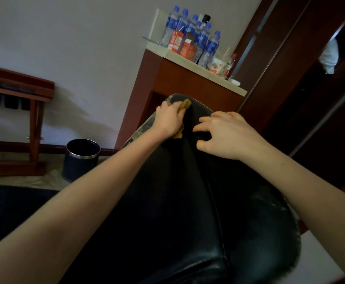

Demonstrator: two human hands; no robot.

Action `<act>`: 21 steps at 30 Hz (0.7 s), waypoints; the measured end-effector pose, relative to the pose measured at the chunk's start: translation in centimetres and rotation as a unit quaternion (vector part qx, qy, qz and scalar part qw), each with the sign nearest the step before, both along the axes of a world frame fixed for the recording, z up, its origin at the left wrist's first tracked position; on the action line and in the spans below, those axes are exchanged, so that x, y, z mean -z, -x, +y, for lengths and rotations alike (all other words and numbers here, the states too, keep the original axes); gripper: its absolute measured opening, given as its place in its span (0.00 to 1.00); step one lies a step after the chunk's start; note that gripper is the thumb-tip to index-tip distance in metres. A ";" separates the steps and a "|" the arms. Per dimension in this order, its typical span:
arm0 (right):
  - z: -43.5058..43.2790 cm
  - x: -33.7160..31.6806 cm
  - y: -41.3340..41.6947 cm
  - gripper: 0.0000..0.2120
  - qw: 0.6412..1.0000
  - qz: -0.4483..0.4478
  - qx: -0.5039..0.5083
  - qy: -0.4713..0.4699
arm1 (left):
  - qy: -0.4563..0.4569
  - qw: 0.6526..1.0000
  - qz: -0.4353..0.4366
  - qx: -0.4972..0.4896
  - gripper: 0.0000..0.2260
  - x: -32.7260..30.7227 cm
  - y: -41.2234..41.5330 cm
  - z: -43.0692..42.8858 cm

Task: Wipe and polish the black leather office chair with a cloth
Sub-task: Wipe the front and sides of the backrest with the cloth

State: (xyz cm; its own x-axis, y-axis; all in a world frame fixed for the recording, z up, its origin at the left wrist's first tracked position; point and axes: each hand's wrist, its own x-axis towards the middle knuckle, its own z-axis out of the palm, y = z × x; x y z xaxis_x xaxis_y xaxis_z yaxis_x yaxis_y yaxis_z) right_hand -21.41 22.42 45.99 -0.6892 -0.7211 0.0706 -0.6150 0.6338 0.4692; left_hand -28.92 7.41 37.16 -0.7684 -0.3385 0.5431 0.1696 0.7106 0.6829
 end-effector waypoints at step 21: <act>-0.8 0.2 -0.3 0.15 0.995 -0.009 -0.073 -0.070 | 0.084 0.996 -0.040 -0.006 0.14 3.1 -4.2 -0.1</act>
